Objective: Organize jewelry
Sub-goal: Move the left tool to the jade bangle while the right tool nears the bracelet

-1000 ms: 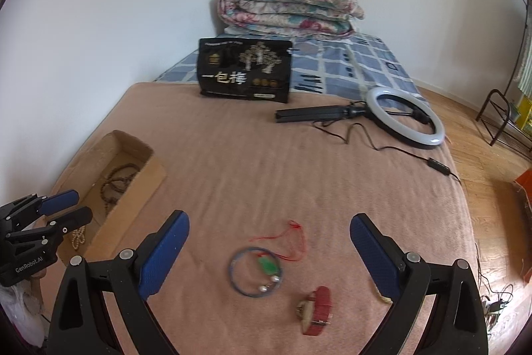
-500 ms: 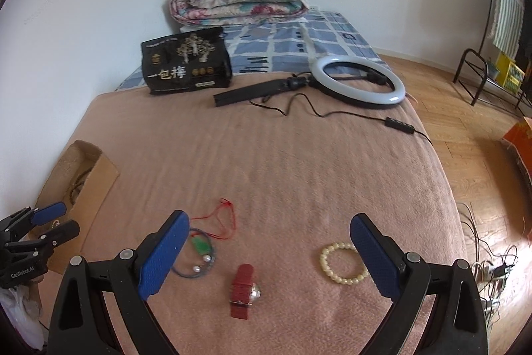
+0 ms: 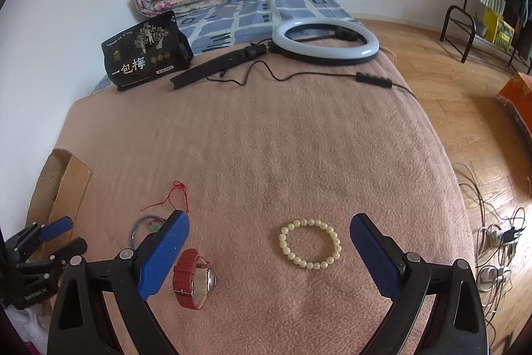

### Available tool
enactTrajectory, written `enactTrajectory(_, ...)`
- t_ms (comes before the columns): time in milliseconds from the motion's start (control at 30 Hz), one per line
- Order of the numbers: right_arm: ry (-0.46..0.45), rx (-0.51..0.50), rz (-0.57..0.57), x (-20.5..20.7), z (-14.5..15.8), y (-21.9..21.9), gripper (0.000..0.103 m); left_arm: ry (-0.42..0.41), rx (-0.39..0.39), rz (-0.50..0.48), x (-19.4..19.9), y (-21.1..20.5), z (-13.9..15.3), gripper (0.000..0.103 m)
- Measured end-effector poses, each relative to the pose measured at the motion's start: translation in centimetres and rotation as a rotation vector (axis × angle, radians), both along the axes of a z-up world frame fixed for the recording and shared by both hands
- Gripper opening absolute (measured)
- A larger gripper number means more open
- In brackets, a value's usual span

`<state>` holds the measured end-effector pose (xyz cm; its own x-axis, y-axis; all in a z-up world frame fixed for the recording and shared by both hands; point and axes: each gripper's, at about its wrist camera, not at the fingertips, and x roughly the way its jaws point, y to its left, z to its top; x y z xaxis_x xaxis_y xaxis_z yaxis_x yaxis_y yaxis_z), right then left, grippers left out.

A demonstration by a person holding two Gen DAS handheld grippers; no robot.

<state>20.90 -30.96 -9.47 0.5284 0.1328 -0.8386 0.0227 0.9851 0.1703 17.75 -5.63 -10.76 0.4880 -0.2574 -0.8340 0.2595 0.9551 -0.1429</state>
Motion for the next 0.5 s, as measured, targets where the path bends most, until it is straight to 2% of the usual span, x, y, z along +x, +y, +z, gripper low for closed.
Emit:
enactTrajectory(233, 0.035, 0.039, 0.010, 0.6, -1.1, 0.2, 0.098, 0.031, 0.016, -0.054, 0.0, -1.2, -1.6, 0.063)
enactTrajectory(500, 0.034, 0.016, 0.027, 0.4, -1.3, 0.3, 0.098, 0.051, 0.039, -0.143, -0.5, -3.7, -3.1, 0.063)
